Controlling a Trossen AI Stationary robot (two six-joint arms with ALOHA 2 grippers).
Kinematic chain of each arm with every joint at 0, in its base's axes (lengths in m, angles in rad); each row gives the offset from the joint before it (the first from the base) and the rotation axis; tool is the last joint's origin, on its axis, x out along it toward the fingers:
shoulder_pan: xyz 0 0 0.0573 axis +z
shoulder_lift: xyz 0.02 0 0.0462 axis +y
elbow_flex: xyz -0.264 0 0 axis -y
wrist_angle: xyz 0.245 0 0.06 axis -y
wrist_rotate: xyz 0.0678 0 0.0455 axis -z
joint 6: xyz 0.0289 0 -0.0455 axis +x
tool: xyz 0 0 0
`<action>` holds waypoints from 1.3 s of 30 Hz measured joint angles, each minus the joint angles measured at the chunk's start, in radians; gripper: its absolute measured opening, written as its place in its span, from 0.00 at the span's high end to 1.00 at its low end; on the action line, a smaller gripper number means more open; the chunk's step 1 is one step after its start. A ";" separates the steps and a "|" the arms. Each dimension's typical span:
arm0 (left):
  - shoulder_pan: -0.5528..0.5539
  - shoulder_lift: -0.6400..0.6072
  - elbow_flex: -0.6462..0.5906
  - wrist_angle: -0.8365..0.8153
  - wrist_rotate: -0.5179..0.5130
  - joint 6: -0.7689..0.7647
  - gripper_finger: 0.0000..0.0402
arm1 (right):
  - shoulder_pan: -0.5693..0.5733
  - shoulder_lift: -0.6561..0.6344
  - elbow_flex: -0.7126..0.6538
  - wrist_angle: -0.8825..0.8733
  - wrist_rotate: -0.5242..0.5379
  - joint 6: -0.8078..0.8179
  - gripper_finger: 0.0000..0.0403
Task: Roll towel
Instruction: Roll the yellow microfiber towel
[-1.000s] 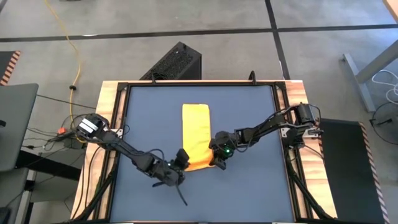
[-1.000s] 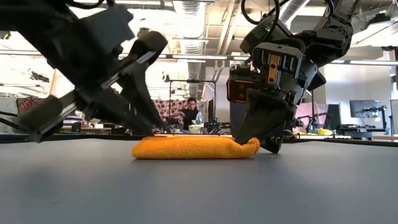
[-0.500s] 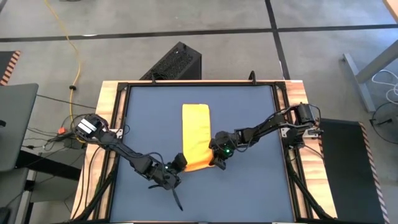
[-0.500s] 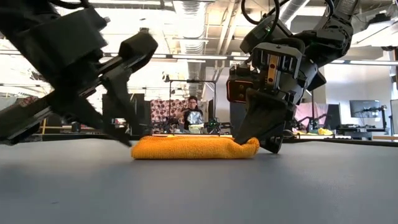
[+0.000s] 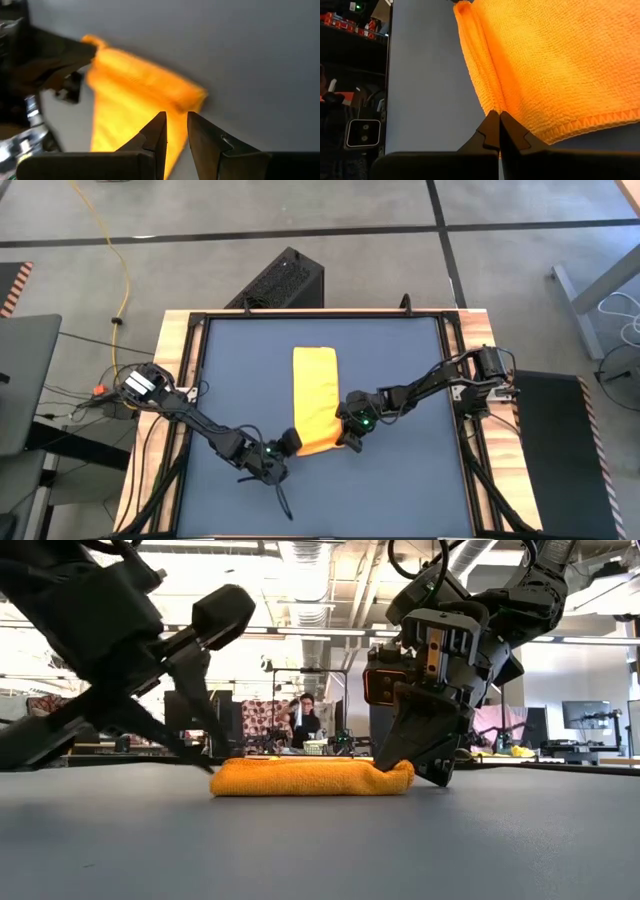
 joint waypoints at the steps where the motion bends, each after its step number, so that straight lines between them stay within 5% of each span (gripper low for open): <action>1: 0.000 0.000 0.000 0.004 -0.029 0.006 0.84 | 0.000 0.000 0.000 0.000 0.000 0.003 0.96; 4: 0.000 0.000 0.000 0.011 -0.078 0.028 0.84 | 0.000 0.000 0.000 0.000 0.000 0.006 0.96; 39: -0.044 0.007 -0.015 0.069 0.041 0.098 0.84 | 0.001 0.000 -0.001 -0.002 0.003 0.024 0.96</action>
